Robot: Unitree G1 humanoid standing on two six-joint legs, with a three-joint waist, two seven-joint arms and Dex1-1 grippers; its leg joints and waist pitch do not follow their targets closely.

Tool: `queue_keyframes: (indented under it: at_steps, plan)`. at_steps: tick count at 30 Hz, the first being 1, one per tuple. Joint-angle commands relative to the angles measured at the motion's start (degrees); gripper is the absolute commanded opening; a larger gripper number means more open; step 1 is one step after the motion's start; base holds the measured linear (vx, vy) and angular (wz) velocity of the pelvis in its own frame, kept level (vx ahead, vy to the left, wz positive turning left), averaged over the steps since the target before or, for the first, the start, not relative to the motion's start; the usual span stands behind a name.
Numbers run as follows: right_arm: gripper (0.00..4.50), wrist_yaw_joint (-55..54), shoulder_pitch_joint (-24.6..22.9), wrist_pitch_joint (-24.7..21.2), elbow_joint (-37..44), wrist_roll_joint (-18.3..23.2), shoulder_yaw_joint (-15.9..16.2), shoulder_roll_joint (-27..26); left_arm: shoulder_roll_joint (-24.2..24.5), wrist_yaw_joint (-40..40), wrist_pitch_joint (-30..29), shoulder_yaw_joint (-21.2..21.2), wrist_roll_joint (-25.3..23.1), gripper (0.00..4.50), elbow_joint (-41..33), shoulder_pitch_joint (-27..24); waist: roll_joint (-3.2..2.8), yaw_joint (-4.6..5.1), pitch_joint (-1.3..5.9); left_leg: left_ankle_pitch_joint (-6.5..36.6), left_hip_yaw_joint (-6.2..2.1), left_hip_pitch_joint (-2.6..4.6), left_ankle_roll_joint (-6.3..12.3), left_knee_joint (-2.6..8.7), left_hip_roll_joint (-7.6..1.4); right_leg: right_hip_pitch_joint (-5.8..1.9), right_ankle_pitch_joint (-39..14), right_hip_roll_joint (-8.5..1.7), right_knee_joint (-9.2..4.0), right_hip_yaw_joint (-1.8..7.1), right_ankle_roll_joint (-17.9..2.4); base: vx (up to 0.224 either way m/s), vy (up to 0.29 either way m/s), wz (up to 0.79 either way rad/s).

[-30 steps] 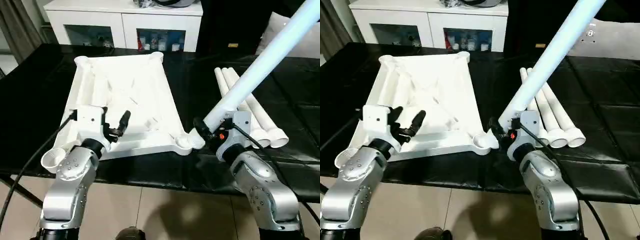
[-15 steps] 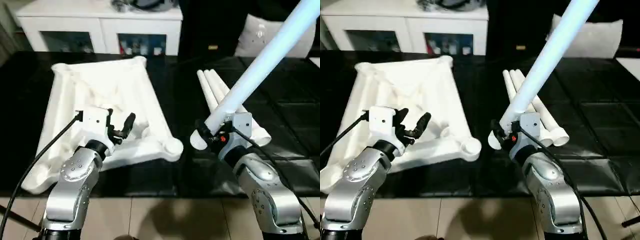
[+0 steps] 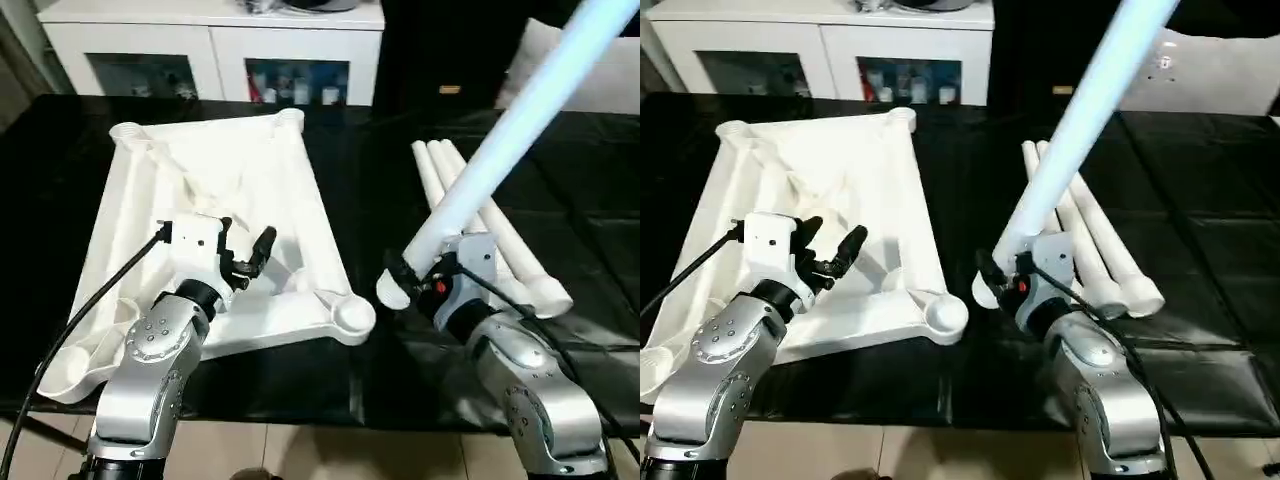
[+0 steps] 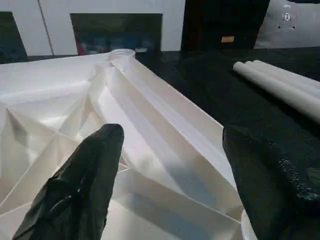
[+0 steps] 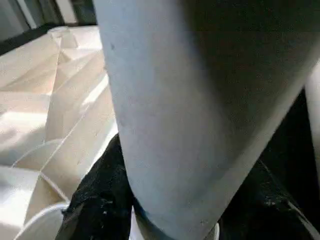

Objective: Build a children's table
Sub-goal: Pick table leg

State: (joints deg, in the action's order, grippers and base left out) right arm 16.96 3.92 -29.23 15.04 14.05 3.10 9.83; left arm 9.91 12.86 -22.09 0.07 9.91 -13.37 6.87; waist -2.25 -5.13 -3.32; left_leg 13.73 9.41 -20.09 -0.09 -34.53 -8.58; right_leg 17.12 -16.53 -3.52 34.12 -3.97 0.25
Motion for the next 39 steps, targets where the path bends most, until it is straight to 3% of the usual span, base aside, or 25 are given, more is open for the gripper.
queue_keyframes:
  at_steps: [1, 4, 8, 14, 15, 16, 17, 18, 19, 20, 21, 23, 24, 25, 26, 27, 28, 29, 30, 31, 32, 33, 34, 36, 39]
  plan:
    - [1.88, 0.5, -0.37, -0.16, 1.7, 0.65, 0.64, 0.24, 0.41, 0.32, -0.47, -0.29, 0.13, 3.54, -0.97, -0.38, -0.13, -0.04, 4.21, -5.15, -1.75, 0.96, 12.98, 3.08, -2.96, -2.93, 5.21, -2.91, -2.25, 1.6, -11.0, 0.0, 0.0, 0.0]
    - [1.88, 0.85, -0.28, -0.14, 2.0, 1.15, 0.56, 0.16, 0.6, 0.64, -0.49, -0.37, 0.23, 3.54, -1.15, -0.67, -0.41, 0.08, 4.11, -3.15, -1.84, 1.35, 12.02, 3.35, -3.33, -2.77, 2.99, -3.08, -2.48, 1.57, -11.31, 0.0, 0.0, 0.0]
    - [1.88, 2.61, 0.14, -0.23, 2.01, 2.64, 0.34, 0.38, 0.76, 0.95, -0.48, -0.49, 0.23, 3.54, -1.11, -0.71, -0.57, 0.01, 4.27, -1.51, -1.64, 1.04, 10.08, 3.44, -3.16, -3.25, 2.13, -3.27, -2.87, 1.74, -11.14, 0.0, 0.0, 0.0]
    - [1.88, 4.62, 0.49, 1.56, 2.14, -0.31, 2.52, 3.12, 0.33, 1.1, -0.31, -1.07, 0.05, 3.54, -0.72, -0.39, -0.25, -0.03, 4.67, -2.39, -1.6, 0.76, 9.94, 3.19, -2.91, -3.57, 3.75, -3.21, -2.76, 1.82, -9.98, 0.0, 0.0, 0.0]
    - [1.88, 4.67, 0.56, 1.34, 2.12, -0.75, 2.92, 3.46, 0.26, 1.12, -0.29, -1.1, 0.06, 3.54, -0.72, -0.4, 1.34, -0.93, 3.99, -4.0, -2.66, -4.6, 14.26, 1.93, -0.57, -6.91, 4.96, -4.79, -4.42, 0.27, -7.21, -0.016, 0.006, 0.34]
    - [1.88, 4.65, 0.61, 1.0, 2.12, -1.06, 3.24, 3.7, 0.23, 1.14, -0.26, -1.12, 0.09, 3.54, -0.74, -0.43, -0.23, -0.4, 4.55, -5.95, -3.42, -3.95, 17.96, 1.44, -0.42, -6.9, 5.47, -6.27, -5.16, -1.29, -3.65, -0.016, 0.006, 0.34]
    - [1.88, 4.13, 0.52, 0.83, 2.13, -0.65, 2.73, 3.13, 0.23, 1.18, -0.25, -1.12, 0.13, 3.54, -0.77, -0.49, -1.39, 0.05, 4.41, -7.58, -4.73, -3.54, 18.83, 1.37, -0.29, -7.1, 2.63, -5.4, -5.47, -3.32, -1.72, 0.008, 0.012, 0.67]
    - [1.88, 3.26, 0.45, -0.29, 2.13, 1.72, 0.89, 1.51, 0.24, 1.26, -0.27, -1.16, 0.15, 3.54, -0.84, -0.6, -3.15, 1.54, 4.94, -5.28, -6.0, 2.86, 16.2, 2.57, -3.62, -3.0, -2.18, -2.48, -3.11, -3.1, -2.58, 0.073, -0.008, 0.42]
    - [1.88, 3.17, 0.45, -0.24, 2.13, 1.73, 0.79, 1.48, 0.25, 1.28, -0.27, -1.18, 0.15, 3.54, -0.85, -0.62, -2.02, 2.88, 3.89, -2.76, -9.16, 4.56, 18.0, 3.9, -6.27, -0.8, -5.16, -1.23, -0.53, -3.19, -3.51, 0.073, -0.008, 0.42]
    - [1.88, 2.77, 0.42, 0.06, 2.1, 1.76, 0.34, 1.37, 0.28, 1.36, -0.28, -1.25, 0.14, 3.54, -0.9, -0.73, -2.72, 3.24, 4.5, -0.72, -11.34, 8.19, 21.06, 3.85, -8.41, 3.13, -7.52, -1.18, 3.17, -1.89, -4.75, 0.076, -0.019, 0.09]
    - [1.88, 2.65, 0.29, 0.52, 2.06, 1.69, 0.1, 1.4, 0.29, 1.42, -0.3, -1.29, 0.15, 3.54, -0.97, -0.82, -2.13, 3.31, 4.2, -1.03, -11.92, 7.77, 23.47, 3.8, -8.78, 5.06, -5.84, -1.83, 5.57, -0.24, -2.53, 0.0, 0.0, 0.0]
    - [1.88, 2.72, 0.07, 1.01, 1.99, 1.42, 0.13, 1.63, 0.29, 1.47, -0.32, -1.33, 0.18, 3.54, -1.01, -0.88, -1.27, 3.3, 3.72, 0.68, -10.48, 6.52, 22.97, 4.01, -7.91, 5.58, -2.12, -2.62, 5.49, 1.27, -1.08, 0.0, 0.0, 0.0]
    - [1.88, 2.83, -0.38, 1.77, 1.89, 0.68, 0.47, 2.04, 0.35, 1.61, -0.38, -1.5, 0.27, 3.54, -1.06, -0.86, 2.02, 1.77, 2.65, 10.63, -4.77, 0.46, 14.18, 2.15, -1.1, 0.14, -4.72, -6.1, -3.37, 5.77, -2.73, -0.039, -0.103, 0.1]
    - [1.88, 2.84, -0.46, 1.78, 1.87, 0.61, 0.51, 2.1, 0.36, 1.64, -0.42, -1.56, 0.28, 3.54, -1.07, -0.82, 2.51, 0.62, 3.14, 8.07, -3.26, -1.48, 11.64, -1.5, 1.24, -3.22, -9.91, -8.49, -4.7, 8.15, -3.72, -0.037, -0.082, 0.04]
    - [1.88, 2.79, -0.46, 1.96, 1.81, 0.49, 0.52, 2.17, 0.4, 1.76, -0.47, -1.64, 0.33, 3.54, -1.09, -0.8, 1.87, -0.59, 2.96, 2.79, -4.25, -2.84, 7.15, -4.04, -0.23, -4.25, -22.47, -11.5, -6.44, 9.55, -6.04, -0.025, -0.092, 0.02]
    - [1.88, 2.12, -0.24, 3.08, 1.5, -0.19, 0.19, 2.25, 0.87, 3.09, -0.19, -2.15, 0.75, 3.54, -1.27, -0.86, 1.6, -0.86, 2.55, 1.0, -4.53, -3.35, 5.47, -3.58, -0.64, -4.12, -24.68, -11.25, -6.44, 9.16, -6.83, -0.006, -0.065, -0.08]
    - [1.88, 1.93, -0.11, 3.47, 1.35, -0.39, 0.02, 2.33, 1.08, 3.67, 0.09, -2.38, 0.88, 3.54, -1.34, -0.9, 1.4, -0.67, 2.51, -2.95, -4.52, -3.44, 3.01, -0.52, -1.05, -3.37, -21.05, -7.81, -5.01, 6.62, -7.19, -0.006, -0.065, -0.08]
    - [1.88, 1.92, -0.1, 3.59, 1.33, -0.44, -0.01, 2.33, 1.14, 3.76, 0.11, -2.44, 0.88, 3.54, -1.34, -0.9, 0.08, -0.46, 3.28, -5.6, -4.22, -2.01, 1.96, 2.07, -2.15, -1.55, -9.98, -4.73, -2.89, 4.37, -7.58, 0.0, 0.0, 0.0]
    - [1.88, 1.95, 0.43, 5.99, 0.62, 0.01, -2.18, 2.21, 2.53, 6.05, 0.5, -3.87, 0.71, 3.54, -0.95, -0.43, 0.54, 0.15, 3.51, -5.58, -4.32, -1.15, 1.8, 2.3, -2.81, -0.46, -0.35, -3.44, -1.49, 4.03, -7.62, 0.0, 0.0, 0.0]
    - [1.88, 1.95, 0.43, 5.99, 0.62, 0.01, -2.18, 2.21, 2.53, 6.05, 0.5, -3.87, 0.71, 3.54, -0.95, -0.43, 0.03, 0.09, 4.08, -6.77, -4.51, -0.98, 1.65, 2.18, -2.85, -0.34, 4.02, -3.57, -0.56, 4.01, -8.15, 0.0, 0.0, 0.0]
    - [1.88, 2.51, 0.79, 5.78, 0.31, 1.01, -3.35, 2.22, 3.05, 7.04, 0.78, -4.22, 0.69, 3.54, -0.61, -0.03, -0.43, 0.13, 5.15, -13.38, -4.89, -0.9, 1.53, 1.32, -2.91, -0.14, 15.61, -3.61, 0.69, 3.96, -8.72, 0.0, 0.0, 0.0]
    - [1.88, 3.19, 1.22, 4.76, 0.12, 2.37, -4.44, 2.33, 3.5, 8.13, 1.08, -4.43, 0.88, 3.54, -0.19, 0.43, -0.74, -0.11, 5.3, -15.55, -5.07, -0.59, 1.41, 1.09, -3.12, 0.56, 20.29, -3.39, 1.18, 3.85, -9.07, 0.0, 0.0, 0.0]
    - [1.88, 3.84, 1.59, 4.0, -0.05, 3.58, -5.06, 2.58, 3.9, 9.2, 1.19, -4.61, 1.13, 3.54, 0.19, 0.86, -0.6, -0.06, 5.08, -14.33, -5.02, -0.72, 1.02, 1.1, -3.23, 0.97, 22.05, -3.42, 1.15, 3.71, -9.98, 0.0, 0.0, 0.0]
    - [1.88, 5.33, 2.39, 2.26, -0.48, 5.71, -5.79, 3.59, 6.04, 13.3, 0.14, -5.83, 1.85, 3.54, 1.27, 2.22, -0.8, -0.27, 4.34, -1.11, -4.74, -0.93, -0.85, 2.39, -3.21, 1.0, 12.5, -3.95, 0.1, 3.59, -11.54, -0.027, 0.016, -0.01]
    - [1.88, 5.98, 3.4, 2.18, -1.62, 6.22, -6.25, 3.82, 9.61, 19.02, -1.98, -7.47, 2.87, 3.54, 2.56, 3.68, -1.23, 0.13, 3.84, 11.34, -4.73, -0.6, -3.66, 3.84, -3.31, 0.99, 1.46, -4.48, -0.99, 3.81, -11.57, -0.062, 0.021, -0.02]
